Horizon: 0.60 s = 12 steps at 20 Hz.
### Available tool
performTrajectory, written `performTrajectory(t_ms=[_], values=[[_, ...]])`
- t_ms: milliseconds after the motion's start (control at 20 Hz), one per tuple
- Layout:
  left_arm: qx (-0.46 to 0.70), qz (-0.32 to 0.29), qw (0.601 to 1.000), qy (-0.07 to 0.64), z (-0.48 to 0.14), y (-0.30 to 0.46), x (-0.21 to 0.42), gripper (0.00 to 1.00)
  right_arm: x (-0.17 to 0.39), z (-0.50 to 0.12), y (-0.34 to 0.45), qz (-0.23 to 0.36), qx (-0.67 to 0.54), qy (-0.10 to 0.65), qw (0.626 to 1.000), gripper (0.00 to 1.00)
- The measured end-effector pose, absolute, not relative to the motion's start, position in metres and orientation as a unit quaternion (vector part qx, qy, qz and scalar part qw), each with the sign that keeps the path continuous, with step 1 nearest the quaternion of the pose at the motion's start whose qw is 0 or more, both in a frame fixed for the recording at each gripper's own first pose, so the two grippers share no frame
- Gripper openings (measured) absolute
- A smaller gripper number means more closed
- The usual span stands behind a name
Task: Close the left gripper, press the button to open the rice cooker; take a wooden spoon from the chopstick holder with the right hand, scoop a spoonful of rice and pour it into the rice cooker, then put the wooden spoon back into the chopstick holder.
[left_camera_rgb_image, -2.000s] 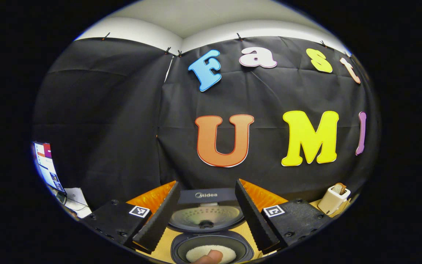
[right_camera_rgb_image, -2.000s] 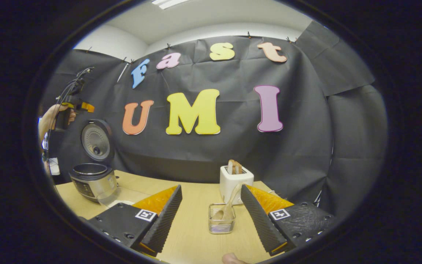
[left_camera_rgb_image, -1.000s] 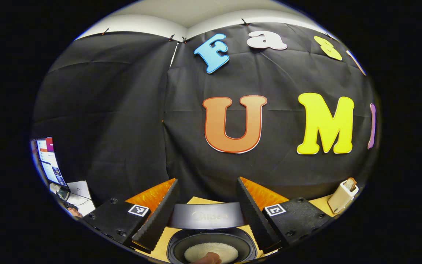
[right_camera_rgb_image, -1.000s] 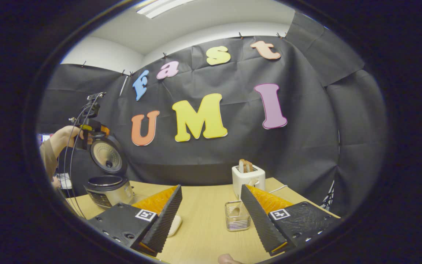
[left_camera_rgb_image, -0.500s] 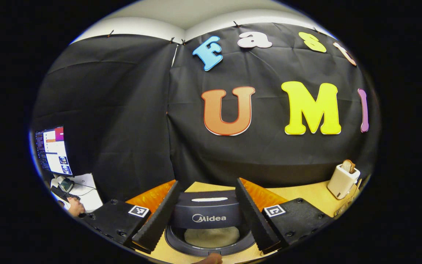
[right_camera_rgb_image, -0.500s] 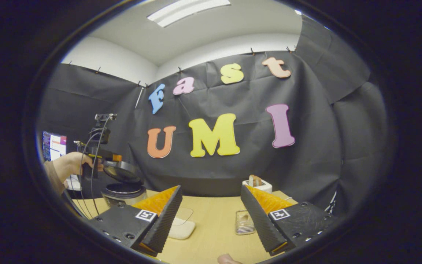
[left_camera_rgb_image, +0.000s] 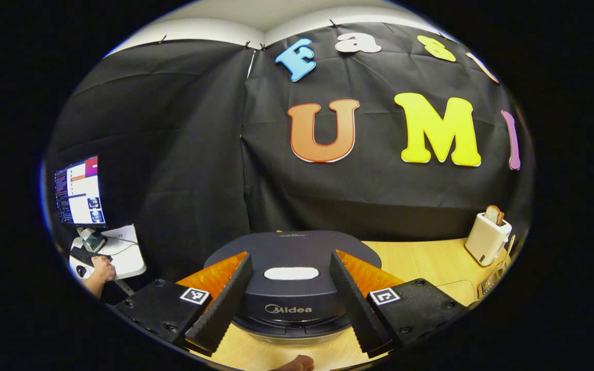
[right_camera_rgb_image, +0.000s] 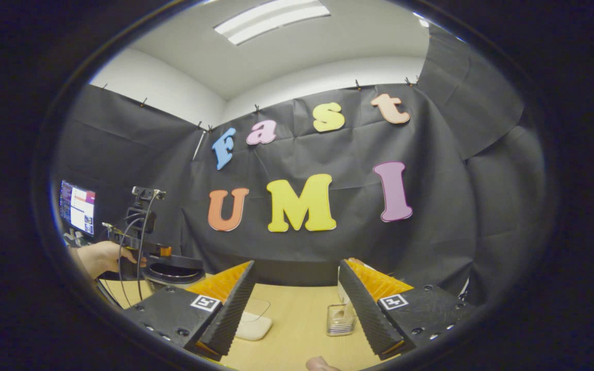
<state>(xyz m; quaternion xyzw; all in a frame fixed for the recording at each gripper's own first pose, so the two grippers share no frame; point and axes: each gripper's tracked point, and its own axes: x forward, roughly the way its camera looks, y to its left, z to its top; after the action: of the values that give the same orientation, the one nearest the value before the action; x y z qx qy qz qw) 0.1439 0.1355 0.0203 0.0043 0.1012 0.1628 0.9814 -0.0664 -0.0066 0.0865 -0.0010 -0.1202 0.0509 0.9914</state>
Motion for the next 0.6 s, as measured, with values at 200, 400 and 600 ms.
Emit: performTrajectory(t_ms=[200, 400, 600], values=[[0.003, 0.166, 0.978, 0.124, -0.007, 0.132, 0.144, 0.97, -0.063, 0.087, -0.015, 0.043, 0.005, -0.114, 0.993, 0.96], [0.01, 0.14, 0.986, 0.09, -0.014, 0.129, 0.149, 0.96, -0.065, 0.088, -0.017, 0.04, 0.007, -0.118, 0.992, 0.96], [0.021, 0.135, 0.99, 0.035, -0.01, 0.128, 0.153, 0.97, -0.066, 0.088, -0.013, 0.046, 0.005, -0.118, 0.992, 0.96]])
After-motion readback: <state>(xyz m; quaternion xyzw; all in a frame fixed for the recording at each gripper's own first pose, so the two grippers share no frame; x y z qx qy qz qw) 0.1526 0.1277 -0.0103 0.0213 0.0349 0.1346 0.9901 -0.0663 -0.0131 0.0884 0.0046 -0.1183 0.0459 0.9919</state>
